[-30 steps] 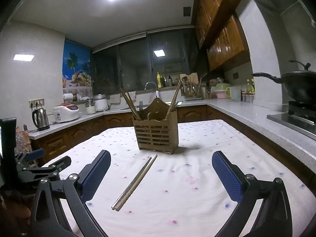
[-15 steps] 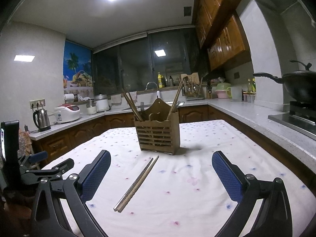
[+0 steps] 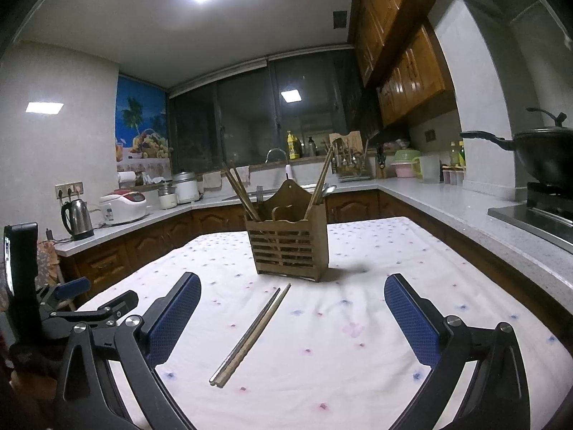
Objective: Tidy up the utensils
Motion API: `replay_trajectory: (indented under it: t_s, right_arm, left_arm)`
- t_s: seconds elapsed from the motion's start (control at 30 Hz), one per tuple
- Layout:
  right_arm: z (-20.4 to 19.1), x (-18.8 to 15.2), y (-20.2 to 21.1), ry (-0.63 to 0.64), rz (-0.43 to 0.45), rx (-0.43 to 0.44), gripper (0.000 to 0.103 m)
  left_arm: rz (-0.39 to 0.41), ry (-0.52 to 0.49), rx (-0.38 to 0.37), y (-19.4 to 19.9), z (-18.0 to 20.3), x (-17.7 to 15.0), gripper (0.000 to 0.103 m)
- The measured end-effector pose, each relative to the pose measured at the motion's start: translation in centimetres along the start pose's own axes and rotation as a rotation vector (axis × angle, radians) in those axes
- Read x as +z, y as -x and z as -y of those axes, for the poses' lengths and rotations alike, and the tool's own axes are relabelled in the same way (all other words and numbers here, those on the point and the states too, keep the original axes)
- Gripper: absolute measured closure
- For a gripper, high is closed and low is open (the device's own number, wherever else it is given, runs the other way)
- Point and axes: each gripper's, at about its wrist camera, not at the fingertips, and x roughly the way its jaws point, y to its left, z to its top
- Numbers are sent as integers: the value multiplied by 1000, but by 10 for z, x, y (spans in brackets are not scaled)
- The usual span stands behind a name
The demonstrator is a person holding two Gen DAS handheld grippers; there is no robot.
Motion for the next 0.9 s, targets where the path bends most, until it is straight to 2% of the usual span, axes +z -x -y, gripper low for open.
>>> replay_trajectory:
  t_s: [0.9]
  right_arm:
    - [-2,2,0,-4,-2,0,0]
  left_arm:
    - [-2,-3,-3,-2,1,0,0]
